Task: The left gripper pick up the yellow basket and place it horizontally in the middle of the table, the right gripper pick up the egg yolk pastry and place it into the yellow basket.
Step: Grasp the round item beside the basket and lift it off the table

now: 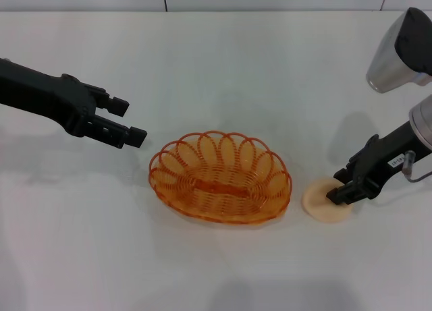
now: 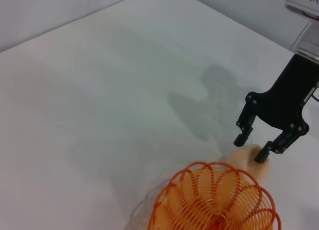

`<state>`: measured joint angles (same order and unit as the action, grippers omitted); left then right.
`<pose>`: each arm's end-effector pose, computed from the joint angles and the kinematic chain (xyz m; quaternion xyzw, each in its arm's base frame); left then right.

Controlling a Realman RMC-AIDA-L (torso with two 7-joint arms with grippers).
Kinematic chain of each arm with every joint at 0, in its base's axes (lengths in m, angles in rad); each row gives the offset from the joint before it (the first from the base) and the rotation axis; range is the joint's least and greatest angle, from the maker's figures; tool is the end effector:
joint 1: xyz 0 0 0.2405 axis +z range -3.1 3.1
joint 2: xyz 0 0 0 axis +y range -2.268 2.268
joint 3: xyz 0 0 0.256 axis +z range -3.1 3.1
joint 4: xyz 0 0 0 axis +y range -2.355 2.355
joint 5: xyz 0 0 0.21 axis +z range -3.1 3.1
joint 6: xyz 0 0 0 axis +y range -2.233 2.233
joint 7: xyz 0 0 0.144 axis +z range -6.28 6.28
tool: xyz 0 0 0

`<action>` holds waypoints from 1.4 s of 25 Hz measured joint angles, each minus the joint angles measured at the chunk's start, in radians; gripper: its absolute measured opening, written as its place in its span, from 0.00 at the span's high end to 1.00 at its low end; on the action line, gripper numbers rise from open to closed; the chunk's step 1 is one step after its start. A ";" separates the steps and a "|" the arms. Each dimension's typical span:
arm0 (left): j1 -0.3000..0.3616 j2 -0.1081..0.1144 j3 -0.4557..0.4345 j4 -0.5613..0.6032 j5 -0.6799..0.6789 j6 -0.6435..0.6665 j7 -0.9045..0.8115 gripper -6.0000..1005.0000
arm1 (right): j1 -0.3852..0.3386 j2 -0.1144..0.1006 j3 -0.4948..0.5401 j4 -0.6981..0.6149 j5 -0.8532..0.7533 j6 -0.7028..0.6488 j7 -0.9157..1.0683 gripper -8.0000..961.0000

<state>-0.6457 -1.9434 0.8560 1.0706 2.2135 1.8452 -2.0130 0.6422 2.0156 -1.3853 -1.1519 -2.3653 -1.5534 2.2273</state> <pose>-0.2085 0.3523 0.0801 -0.9603 -0.2728 -0.0417 0.0416 0.1901 0.3524 -0.0114 -0.9612 0.2267 -0.1444 0.0618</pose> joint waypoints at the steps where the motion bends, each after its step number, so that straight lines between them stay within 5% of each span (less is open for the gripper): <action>1: 0.000 0.000 0.000 0.000 0.000 0.000 0.000 0.15 | 0.001 0.000 -0.002 0.000 0.000 -0.001 0.000 0.50; 10: 0.000 0.000 0.000 0.000 0.000 0.000 0.000 0.15 | 0.005 0.000 -0.003 -0.005 0.007 -0.019 0.006 0.68; 18: 0.000 0.000 0.000 0.000 0.000 0.000 0.001 0.15 | 0.008 0.000 0.003 -0.010 0.012 -0.028 0.007 0.94; 35: 0.012 0.002 0.000 0.000 -0.004 -0.011 0.004 0.15 | 0.008 -0.002 0.091 -0.225 0.003 -0.160 0.073 0.96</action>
<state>-0.6337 -1.9417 0.8559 1.0707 2.2097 1.8343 -2.0087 0.6500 2.0134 -1.2938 -1.3768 -2.3619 -1.7138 2.3005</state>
